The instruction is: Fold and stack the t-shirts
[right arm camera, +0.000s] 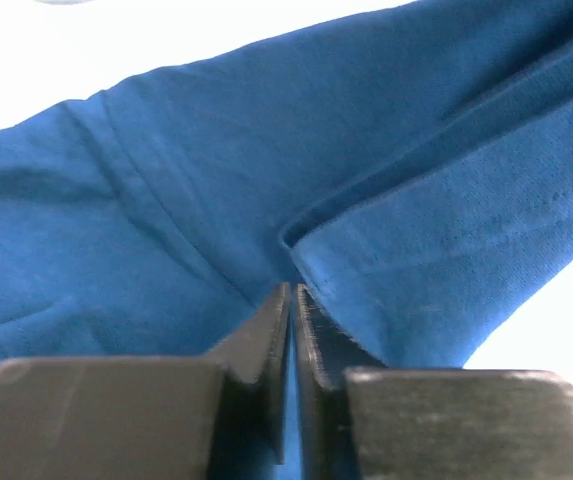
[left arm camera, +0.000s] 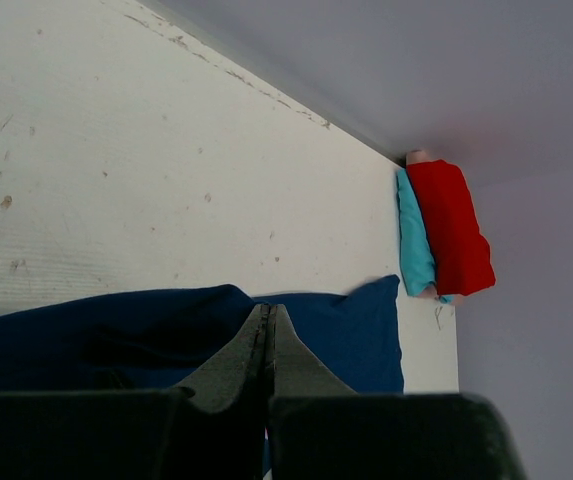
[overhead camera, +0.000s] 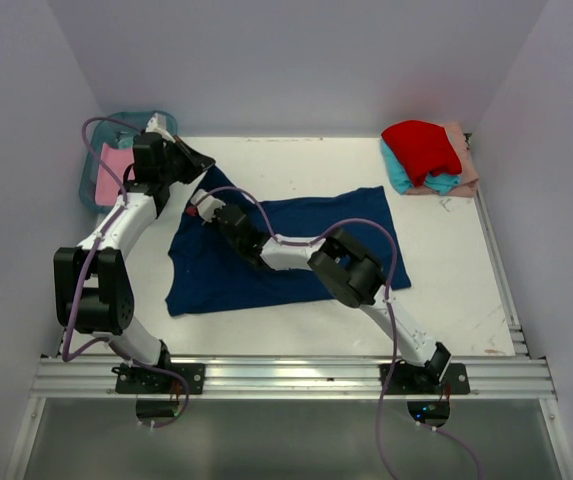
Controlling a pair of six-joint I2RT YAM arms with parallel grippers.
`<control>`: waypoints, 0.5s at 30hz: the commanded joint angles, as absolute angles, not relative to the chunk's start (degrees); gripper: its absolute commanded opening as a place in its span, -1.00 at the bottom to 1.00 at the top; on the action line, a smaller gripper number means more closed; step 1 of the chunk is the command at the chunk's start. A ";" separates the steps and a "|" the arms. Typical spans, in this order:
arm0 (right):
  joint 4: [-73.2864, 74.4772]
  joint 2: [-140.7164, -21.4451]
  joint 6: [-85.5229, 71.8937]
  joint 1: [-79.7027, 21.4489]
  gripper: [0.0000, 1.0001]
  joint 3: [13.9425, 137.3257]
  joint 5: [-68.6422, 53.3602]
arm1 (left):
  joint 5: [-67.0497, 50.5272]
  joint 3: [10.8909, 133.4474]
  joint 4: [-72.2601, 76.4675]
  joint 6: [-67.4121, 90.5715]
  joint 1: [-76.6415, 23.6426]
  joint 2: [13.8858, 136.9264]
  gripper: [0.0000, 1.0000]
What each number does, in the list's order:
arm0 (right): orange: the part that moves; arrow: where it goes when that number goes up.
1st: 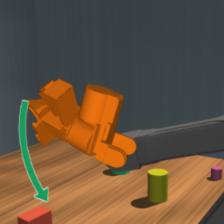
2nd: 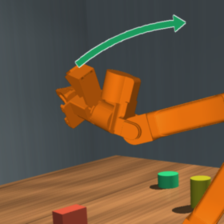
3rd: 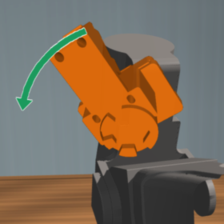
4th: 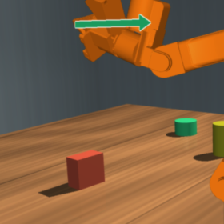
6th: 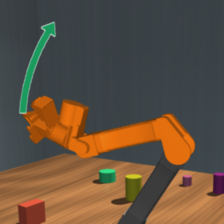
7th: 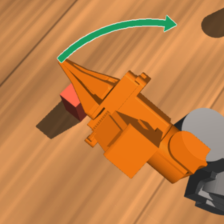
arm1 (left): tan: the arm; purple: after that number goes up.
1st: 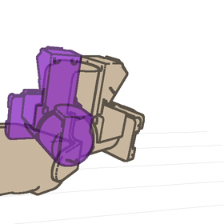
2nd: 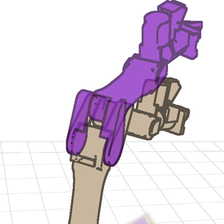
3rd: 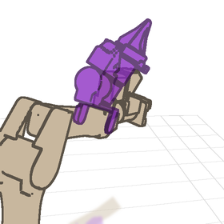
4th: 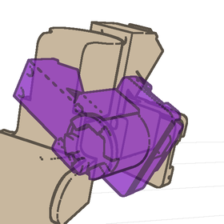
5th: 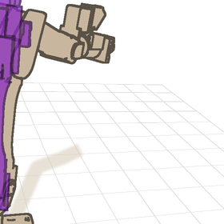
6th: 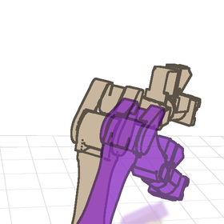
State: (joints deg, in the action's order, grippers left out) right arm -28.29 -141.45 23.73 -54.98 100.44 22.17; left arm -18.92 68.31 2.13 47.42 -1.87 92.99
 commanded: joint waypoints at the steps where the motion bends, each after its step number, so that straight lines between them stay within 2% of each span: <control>1: -32.69 -138.78 23.90 -54.58 -0.90 98.54 25.05 | -19.86 69.70 3.69 47.64 -1.23 91.49 -1.00; 2: -33.30 -138.00 23.99 -54.49 -1.00 97.74 25.66 | -19.69 69.70 3.69 47.64 -1.23 91.67 -1.00; 15: -42.62 -126.04 23.99 -54.49 -1.00 79.56 26.98 | -18.54 69.79 3.08 47.02 -1.05 92.55 -1.00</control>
State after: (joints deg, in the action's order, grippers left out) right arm -34.61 -133.32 24.08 -54.70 81.93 25.06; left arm -18.70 68.29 2.04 47.40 -1.72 92.99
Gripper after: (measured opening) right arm 0.010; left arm 0.005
